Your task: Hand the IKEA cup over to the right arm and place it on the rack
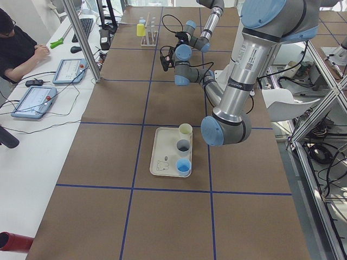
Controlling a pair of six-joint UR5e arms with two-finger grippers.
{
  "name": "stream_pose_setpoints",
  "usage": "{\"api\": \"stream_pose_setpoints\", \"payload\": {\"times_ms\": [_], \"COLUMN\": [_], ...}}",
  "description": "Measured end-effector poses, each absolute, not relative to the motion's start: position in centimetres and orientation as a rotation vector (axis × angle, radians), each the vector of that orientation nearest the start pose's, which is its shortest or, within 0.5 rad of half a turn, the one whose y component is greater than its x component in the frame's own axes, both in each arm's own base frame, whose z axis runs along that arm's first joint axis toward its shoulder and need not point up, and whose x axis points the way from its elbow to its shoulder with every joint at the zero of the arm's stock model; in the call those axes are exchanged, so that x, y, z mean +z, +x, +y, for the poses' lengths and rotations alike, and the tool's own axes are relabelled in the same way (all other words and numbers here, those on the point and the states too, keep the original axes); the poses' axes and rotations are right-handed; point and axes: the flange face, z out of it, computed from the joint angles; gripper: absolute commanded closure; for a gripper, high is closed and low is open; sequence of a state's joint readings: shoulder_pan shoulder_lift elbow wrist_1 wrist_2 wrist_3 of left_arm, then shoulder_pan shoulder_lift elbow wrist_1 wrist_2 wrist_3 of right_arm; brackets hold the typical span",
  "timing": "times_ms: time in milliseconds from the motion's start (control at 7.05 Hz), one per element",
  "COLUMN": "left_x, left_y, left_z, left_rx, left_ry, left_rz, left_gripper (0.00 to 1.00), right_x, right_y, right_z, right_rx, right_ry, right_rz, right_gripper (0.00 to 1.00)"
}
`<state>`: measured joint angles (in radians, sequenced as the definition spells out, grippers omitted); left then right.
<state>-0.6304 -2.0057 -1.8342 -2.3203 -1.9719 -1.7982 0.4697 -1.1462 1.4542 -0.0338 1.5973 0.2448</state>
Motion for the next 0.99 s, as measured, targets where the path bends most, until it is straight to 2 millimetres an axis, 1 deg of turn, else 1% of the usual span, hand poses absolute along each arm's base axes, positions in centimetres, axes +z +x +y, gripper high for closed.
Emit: {"api": "stream_pose_setpoints", "payload": {"times_ms": [142,284,426,568,710,851,993], "left_x": [20.6,20.7,22.0,24.1,26.7,29.4,31.9], "left_y": [40.4,38.6,35.9,32.8,29.3,25.5,21.7], "left_z": [-42.3,-42.3,-42.2,-42.1,-42.2,-42.6,-43.1], "left_rx": [-0.365,-0.31,-0.252,-0.201,-0.153,-0.105,-0.054], "left_ry": [0.009,0.062,0.115,0.167,0.222,0.271,0.308], "left_rz": [1.379,1.278,1.182,1.11,1.047,0.991,0.943], "left_gripper": [0.0,0.0,0.0,0.0,0.0,0.0,0.0], "right_x": [31.3,31.4,30.8,29.3,27.5,26.2,25.7], "right_y": [-48.2,-47.0,-45.1,-42.8,-40.1,-37.1,-33.5], "right_z": [-41.5,-43.0,-44.0,-44.6,-45.2,-46.1,-47.4], "right_rx": [-0.651,-0.707,-0.777,-0.863,-0.967,-1.076,-1.187], "right_ry": [1.438,1.405,1.36,1.301,1.229,1.157,1.096], "right_rz": [-1.103,-0.991,-0.858,-0.717,-0.564,-0.413,-0.263], "right_gripper": [0.74,0.75,0.77,0.8,0.83,0.84,0.83]}}
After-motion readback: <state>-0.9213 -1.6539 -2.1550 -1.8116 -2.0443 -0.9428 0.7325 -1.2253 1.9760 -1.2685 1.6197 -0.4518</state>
